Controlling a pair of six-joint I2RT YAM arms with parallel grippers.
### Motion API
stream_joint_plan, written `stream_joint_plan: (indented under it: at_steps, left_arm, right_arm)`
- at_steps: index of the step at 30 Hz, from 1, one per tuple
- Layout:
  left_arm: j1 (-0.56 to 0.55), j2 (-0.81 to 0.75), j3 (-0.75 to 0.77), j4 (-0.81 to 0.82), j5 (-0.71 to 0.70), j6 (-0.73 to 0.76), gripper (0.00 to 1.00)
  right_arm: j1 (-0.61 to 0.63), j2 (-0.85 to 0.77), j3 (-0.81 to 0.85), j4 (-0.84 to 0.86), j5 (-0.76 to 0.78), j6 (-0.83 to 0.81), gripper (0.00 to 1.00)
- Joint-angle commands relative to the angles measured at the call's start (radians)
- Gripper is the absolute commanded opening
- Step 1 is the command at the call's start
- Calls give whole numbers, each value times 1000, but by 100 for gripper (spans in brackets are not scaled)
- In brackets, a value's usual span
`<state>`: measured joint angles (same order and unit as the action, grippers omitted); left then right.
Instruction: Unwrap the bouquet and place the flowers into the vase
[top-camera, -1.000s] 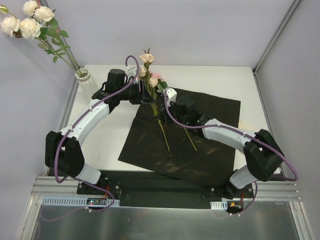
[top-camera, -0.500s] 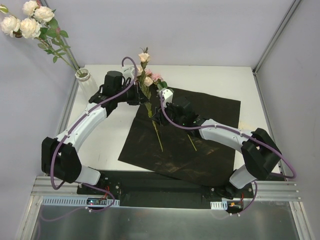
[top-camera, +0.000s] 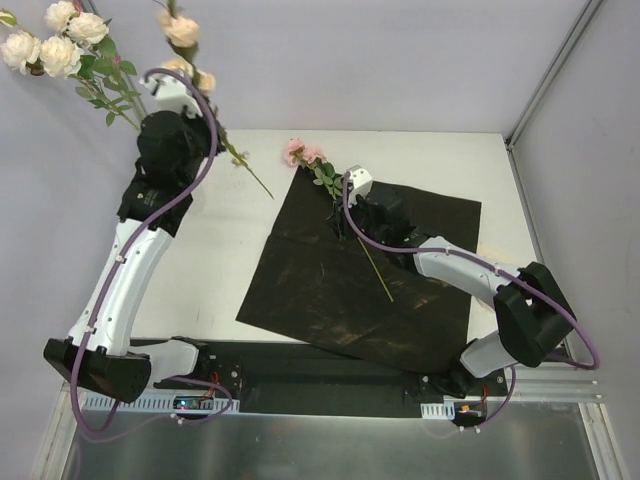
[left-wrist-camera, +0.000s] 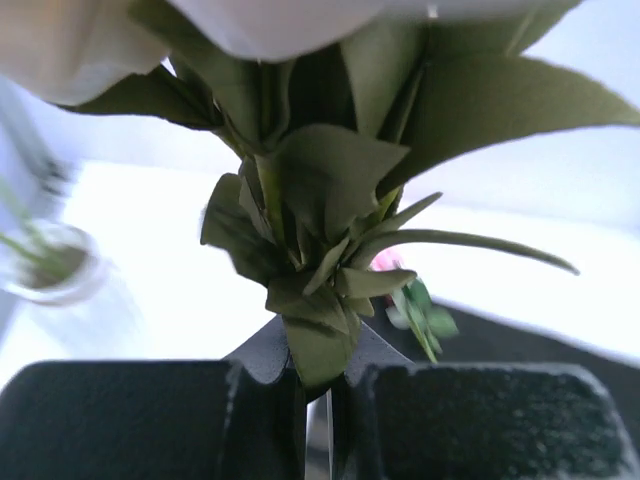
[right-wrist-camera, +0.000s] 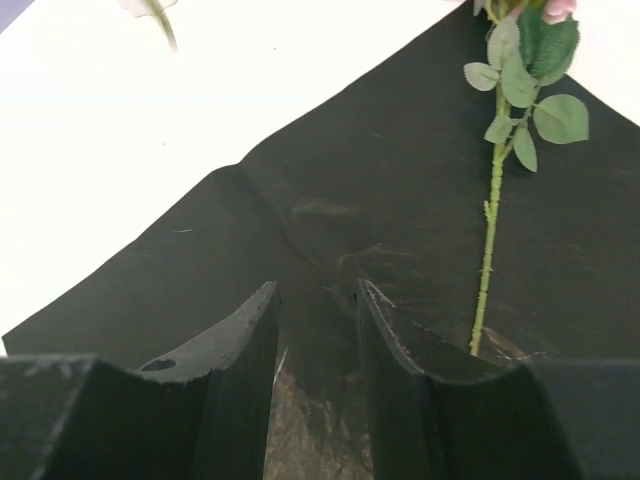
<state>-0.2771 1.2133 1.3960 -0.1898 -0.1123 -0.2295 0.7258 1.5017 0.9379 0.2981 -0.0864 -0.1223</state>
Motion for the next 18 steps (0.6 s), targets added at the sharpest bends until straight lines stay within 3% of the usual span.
stream_joint_plan:
  at_steps: [1,10,18]
  left_arm:
    - [21,2,181,50,-415,119,0]
    - [95,175,422,232,-739,318,0]
    - [104,308,535,285,-796,447,0]
  right_arm:
    - [-19,-58,-14,21,19,-20,39]
    - [-31,-55,-19,21,16,-30,39]
    - [-40,-49,-16,15,10,-36,39]
